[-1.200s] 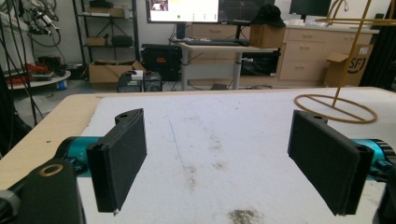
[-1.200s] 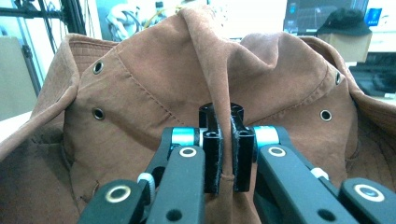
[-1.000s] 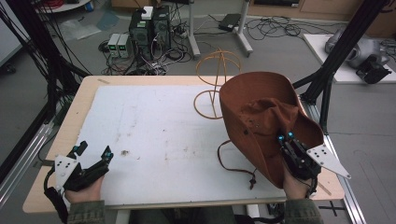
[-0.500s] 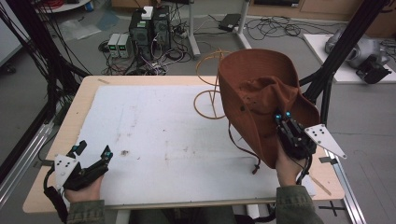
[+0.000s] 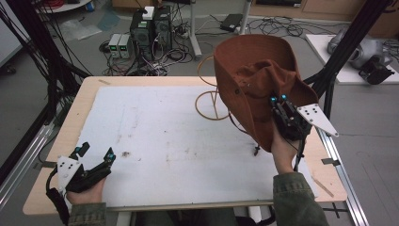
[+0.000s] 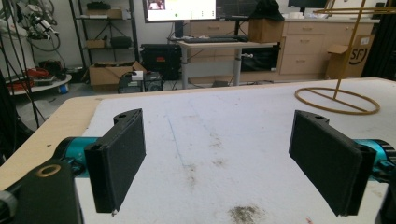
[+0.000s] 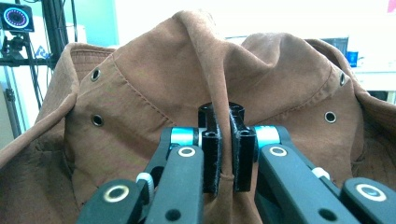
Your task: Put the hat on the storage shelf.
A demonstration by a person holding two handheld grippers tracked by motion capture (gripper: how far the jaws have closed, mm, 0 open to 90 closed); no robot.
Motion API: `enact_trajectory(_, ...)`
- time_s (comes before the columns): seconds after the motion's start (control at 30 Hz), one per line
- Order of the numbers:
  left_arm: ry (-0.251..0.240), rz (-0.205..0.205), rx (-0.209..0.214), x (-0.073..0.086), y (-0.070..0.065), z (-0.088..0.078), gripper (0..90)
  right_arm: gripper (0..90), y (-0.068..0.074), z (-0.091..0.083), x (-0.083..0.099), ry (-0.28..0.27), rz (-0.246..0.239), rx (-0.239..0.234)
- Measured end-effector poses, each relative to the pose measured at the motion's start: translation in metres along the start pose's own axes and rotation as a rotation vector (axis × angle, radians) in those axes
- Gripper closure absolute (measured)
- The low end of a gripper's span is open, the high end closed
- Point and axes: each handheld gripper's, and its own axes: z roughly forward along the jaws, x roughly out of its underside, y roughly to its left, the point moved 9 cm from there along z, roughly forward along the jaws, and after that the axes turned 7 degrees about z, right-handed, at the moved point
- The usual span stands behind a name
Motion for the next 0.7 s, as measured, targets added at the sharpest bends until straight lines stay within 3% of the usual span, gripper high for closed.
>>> enact_trajectory(0.7,0.020,-0.016,0.024,0.007,-0.002,0.005,19.1,85.7,0.030,0.088,-0.038,0.017,0.001,-0.021)
